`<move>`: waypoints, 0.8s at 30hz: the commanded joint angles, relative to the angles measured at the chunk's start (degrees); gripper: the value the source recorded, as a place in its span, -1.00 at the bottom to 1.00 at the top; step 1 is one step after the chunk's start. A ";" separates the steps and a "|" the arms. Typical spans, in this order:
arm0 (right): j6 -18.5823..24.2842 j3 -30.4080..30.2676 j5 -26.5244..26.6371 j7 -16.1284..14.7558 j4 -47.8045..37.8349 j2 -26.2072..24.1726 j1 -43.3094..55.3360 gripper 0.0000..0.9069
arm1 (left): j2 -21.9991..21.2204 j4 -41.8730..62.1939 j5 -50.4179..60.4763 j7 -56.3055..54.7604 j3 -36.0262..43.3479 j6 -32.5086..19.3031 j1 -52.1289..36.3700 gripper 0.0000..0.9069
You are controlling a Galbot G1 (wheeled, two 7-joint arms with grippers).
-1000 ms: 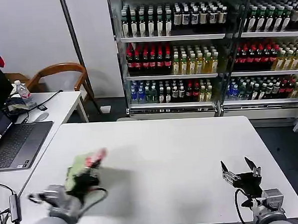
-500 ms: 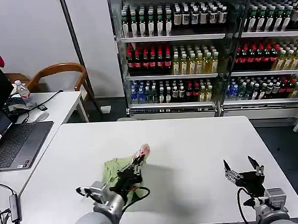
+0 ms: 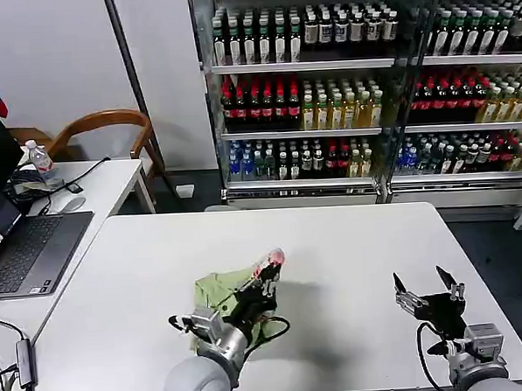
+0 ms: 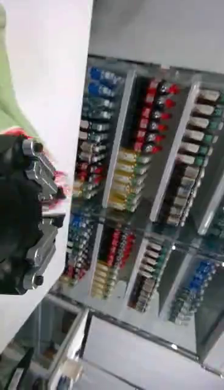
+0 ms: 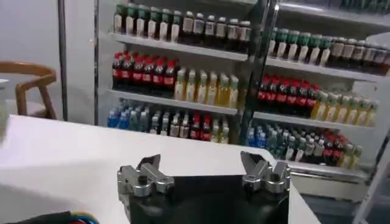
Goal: Fold and organize the clothes.
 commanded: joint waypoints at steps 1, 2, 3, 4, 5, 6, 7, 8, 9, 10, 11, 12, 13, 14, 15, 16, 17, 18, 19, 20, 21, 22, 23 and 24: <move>0.97 -2.56 -0.24 -1.10 -3.18 0.72 7.30 1.00 | -0.98 3.62 0.46 2.16 2.64 -3.15 -2.52 1.00; 1.10 -3.18 -0.84 -1.22 -3.73 1.02 7.98 1.00 | -0.96 3.61 -0.01 2.33 2.60 -3.33 -2.54 1.00; 1.26 -3.58 -1.38 -1.27 -3.98 1.25 8.22 1.00 | -0.95 3.45 0.08 2.42 2.60 -3.61 -2.48 1.00; 1.39 -4.06 -2.10 -1.30 -4.19 1.43 8.40 1.00 | -0.89 3.27 0.17 2.58 2.56 -4.10 -2.41 1.00; 1.53 -4.66 -2.99 -1.44 -4.36 1.61 8.59 1.00 | -0.83 2.74 0.24 2.93 2.15 -4.85 -2.34 1.00; 1.83 -5.02 -3.81 -1.54 -4.51 1.64 8.74 1.00 | -0.62 2.17 0.28 3.17 1.59 -5.02 -2.37 1.00; 1.95 -5.33 -4.26 -1.66 -4.66 1.64 8.99 1.00 | -0.29 1.66 0.25 3.18 0.03 -5.10 -2.45 1.00; 1.99 -5.60 -4.80 -1.76 -4.83 1.63 9.35 1.00 | 0.42 0.97 0.32 3.25 -1.24 -5.48 -2.48 1.00; 2.06 -5.86 -5.45 -2.10 -5.20 1.61 9.89 1.00 | 1.18 0.53 0.85 3.60 -2.40 -6.31 -2.41 1.00; 2.19 -5.99 -5.89 -2.23 -5.50 1.63 10.18 1.00 | 2.78 0.38 2.56 4.16 -4.65 -7.07 -2.16 1.00; 3.76 -6.34 -6.84 -3.15 -6.61 1.84 10.96 1.00 | 3.90 0.65 5.10 5.98 -6.33 -8.85 -1.62 1.00; 4.50 -6.57 -7.43 -4.20 -7.68 2.17 11.63 1.00 | 5.86 1.51 7.97 8.04 -9.46 -11.61 -1.02 1.00; 5.77 -6.87 -8.49 -4.93 -9.08 2.57 12.40 1.00 | 7.49 2.52 11.46 9.66 -11.88 -14.32 0.34 1.00; 6.25 -7.26 -9.51 -5.08 -9.73 2.77 12.76 1.00 | 9.04 3.82 13.62 10.98 -15.31 -17.02 1.30 1.00; 6.88 -8.01 -11.12 -5.38 -11.27 3.29 13.64 1.00 | 10.73 4.47 14.15 11.18 -17.80 -18.03 2.44 1.00; 7.49 -8.70 -12.24 -5.55 -12.04 3.67 14.38 1.00 | 12.23 5.58 14.01 11.11 -20.91 -19.40 3.17 1.00; 8.31 -9.32 -13.50 -5.74 -13.35 4.07 15.06 1.00 | 13.04 6.43 13.88 11.12 -23.93 -19.77 4.36 1.00; 8.77 -9.68 -14.22 -5.73 -13.93 4.29 15.55 1.00 | 14.10 7.52 13.88 11.10 -25.99 -20.83 5.04 1.00; 9.63 -10.51 -14.37 -5.92 -15.29 4.73 16.34 1.00 | 14.67 8.26 13.89 11.12 -27.48 -21.84 5.75 1.00; 10.73 -11.16 -14.03 -6.23 -15.88 4.98 16.82 1.00 | 15.36 8.67 13.89 11.14 -29.66 -22.46 6.48 1.00; 11.53 -11.60 -14.08 -6.56 -16.72 5.23 17.29 1.00 | 15.70 9.10 13.58 11.10 -30.74 -22.64 7.06 1.00; 11.47 -11.99 -14.33 -6.58 -17.18 5.41 17.78 1.00 | 15.89 9.35 13.08 11.04 -32.12 -22.73 7.58 1.00; 11.47 -12.42 -14.27 -6.51 -17.34 5.63 18.07 1.00 | 15.93 9.43 12.59 11.03 -32.90 -22.74 8.04 1.00; 11.52 -12.71 -14.30 -6.39 -17.44 5.80 18.38 1.00 | 15.86 9.50 12.12 11.01 -33.93 -22.78 8.43 1.00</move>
